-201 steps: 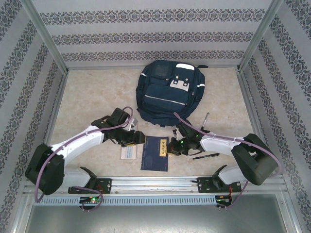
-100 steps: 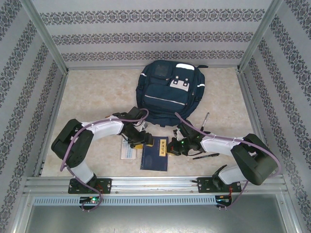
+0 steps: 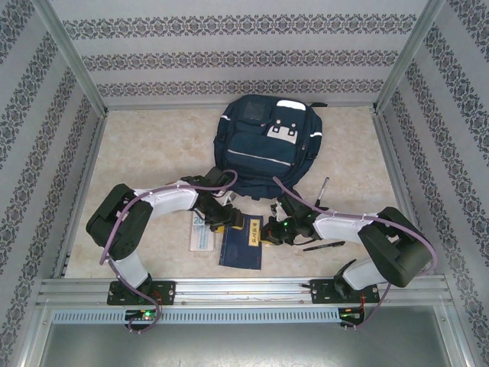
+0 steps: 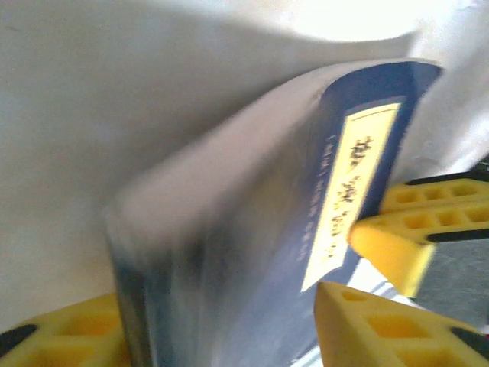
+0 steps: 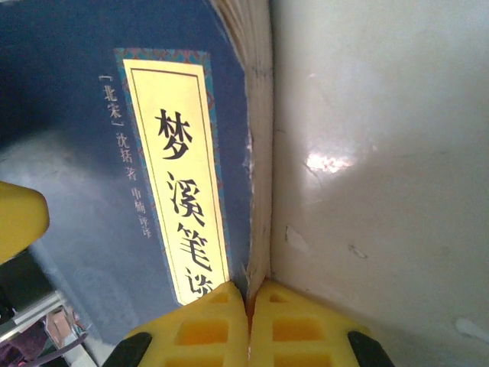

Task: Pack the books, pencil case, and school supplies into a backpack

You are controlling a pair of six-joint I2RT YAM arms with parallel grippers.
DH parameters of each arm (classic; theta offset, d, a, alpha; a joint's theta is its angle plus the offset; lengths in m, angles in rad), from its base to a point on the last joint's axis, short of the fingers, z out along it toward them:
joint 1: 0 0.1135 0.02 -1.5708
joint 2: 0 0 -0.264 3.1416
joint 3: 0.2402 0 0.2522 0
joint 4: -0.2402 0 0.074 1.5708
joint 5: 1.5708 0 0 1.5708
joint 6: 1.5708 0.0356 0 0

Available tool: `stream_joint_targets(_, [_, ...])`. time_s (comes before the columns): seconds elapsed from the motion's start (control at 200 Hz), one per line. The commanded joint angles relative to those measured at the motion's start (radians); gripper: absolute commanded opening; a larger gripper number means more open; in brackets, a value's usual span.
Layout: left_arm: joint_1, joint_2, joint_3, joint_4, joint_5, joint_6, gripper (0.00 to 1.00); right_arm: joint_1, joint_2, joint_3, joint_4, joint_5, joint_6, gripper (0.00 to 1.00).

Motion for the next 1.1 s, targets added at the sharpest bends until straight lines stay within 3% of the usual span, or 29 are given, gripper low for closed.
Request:
stream_joint_targets(0.0, [-0.018,-0.063,-0.017,0.160,0.122,-0.016,0.41,0.019,0.022,-0.003,0.026,0.001,0.003,0.01])
stream_joint_targets(0.085, [-0.016,-0.116,-0.032,0.176,0.103,-0.010,0.33,0.019,-0.007,-0.013,0.050,0.004,-0.008,0.03])
stream_joint_targets(0.19, [-0.002,-0.155,-0.033,0.167,0.096,-0.004,0.19,0.013,-0.078,-0.017,0.060,0.004,-0.062,0.14])
stream_joint_targets(0.32, [0.038,-0.209,0.015,0.132,0.161,-0.001,0.09,-0.031,-0.254,-0.017,0.017,-0.031,-0.179,0.41])
stream_joint_targets(0.435, [0.096,-0.286,0.075,0.094,0.198,0.022,0.05,-0.096,-0.431,-0.021,-0.056,-0.057,-0.263,0.56])
stream_joint_targets(0.55, [0.178,-0.363,0.110,0.145,0.198,-0.077,0.00,-0.163,-0.586,-0.041,-0.078,-0.067,-0.212,0.80])
stream_joint_targets(0.67, [0.219,-0.434,0.128,0.269,0.139,-0.224,0.00,-0.169,-0.701,-0.038,-0.085,-0.037,-0.073,0.94])
stream_joint_targets(0.879, [0.223,-0.396,0.133,0.572,0.234,-0.481,0.00,-0.129,-0.653,-0.016,0.119,-0.115,0.135,0.98])
stream_joint_targets(0.984, [0.223,-0.393,0.099,0.706,0.216,-0.577,0.00,-0.090,-0.592,-0.022,0.278,-0.050,0.296,0.98])
stream_joint_targets(1.094, [0.218,-0.384,0.095,0.718,0.200,-0.586,0.00,-0.050,-0.555,-0.041,0.444,0.074,0.428,0.97])
